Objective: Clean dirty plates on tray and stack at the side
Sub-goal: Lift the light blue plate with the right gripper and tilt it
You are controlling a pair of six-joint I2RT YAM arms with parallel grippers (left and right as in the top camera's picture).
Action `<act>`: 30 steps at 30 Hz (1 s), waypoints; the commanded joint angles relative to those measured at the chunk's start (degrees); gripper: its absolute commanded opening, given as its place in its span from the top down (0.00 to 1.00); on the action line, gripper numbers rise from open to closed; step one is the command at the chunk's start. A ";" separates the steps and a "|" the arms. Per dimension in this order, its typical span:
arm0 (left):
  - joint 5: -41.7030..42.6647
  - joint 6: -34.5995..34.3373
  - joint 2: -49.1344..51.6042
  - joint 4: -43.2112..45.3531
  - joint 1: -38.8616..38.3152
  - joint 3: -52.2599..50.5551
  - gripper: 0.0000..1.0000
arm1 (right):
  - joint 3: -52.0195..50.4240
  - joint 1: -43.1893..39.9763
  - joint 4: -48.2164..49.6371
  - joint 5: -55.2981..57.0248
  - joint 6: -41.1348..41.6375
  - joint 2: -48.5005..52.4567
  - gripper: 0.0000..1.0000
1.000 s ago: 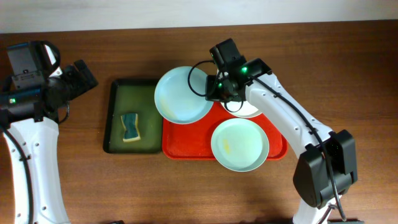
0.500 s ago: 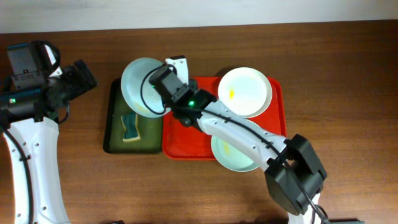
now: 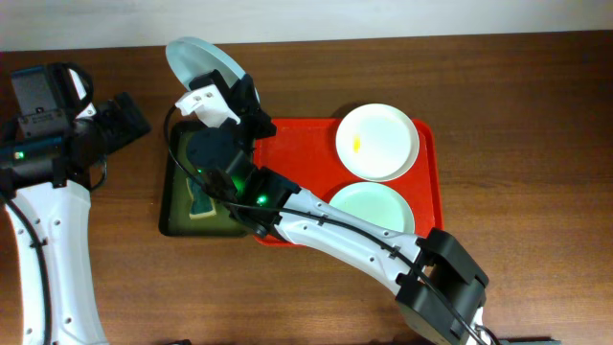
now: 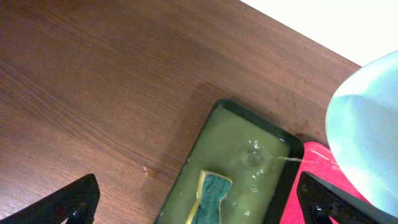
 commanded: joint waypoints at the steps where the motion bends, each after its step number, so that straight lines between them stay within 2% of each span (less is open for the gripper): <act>1: 0.42 -0.35 0.13 0.09 0.28 0.09 0.01 | 0.90 0.17 0.63 1.75 -1.90 -0.90 0.96; 16: 0.42 -0.35 0.13 0.07 0.28 0.09 0.01 | 0.87 0.00 0.57 1.53 -1.20 -0.87 0.96; 19: 0.42 -0.35 0.13 0.09 0.28 0.09 0.01 | 0.87 -0.33 0.42 1.62 1.84 -0.87 0.96; 20: 0.42 -0.35 0.13 0.09 0.28 0.09 0.01 | 0.87 -0.50 -1.09 1.73 4.52 -0.87 0.96; 23: 0.42 -0.35 0.13 0.09 0.28 0.09 0.01 | 0.87 -2.43 -19.34 -3.80 24.74 -0.87 0.96; 26: 0.42 -0.35 0.13 0.07 0.28 0.09 0.01 | 0.87 -6.67 -34.99 -27.30 45.27 -0.87 0.96; 28: 0.42 -0.35 0.13 0.09 0.28 0.09 0.01 | 0.87 -10.93 -38.51 -42.25 52.85 -0.90 0.96; 30: 0.42 -0.35 0.13 0.09 0.28 0.09 0.01 | 0.90 -15.58 -40.17 -55.78 55.56 -1.86 0.96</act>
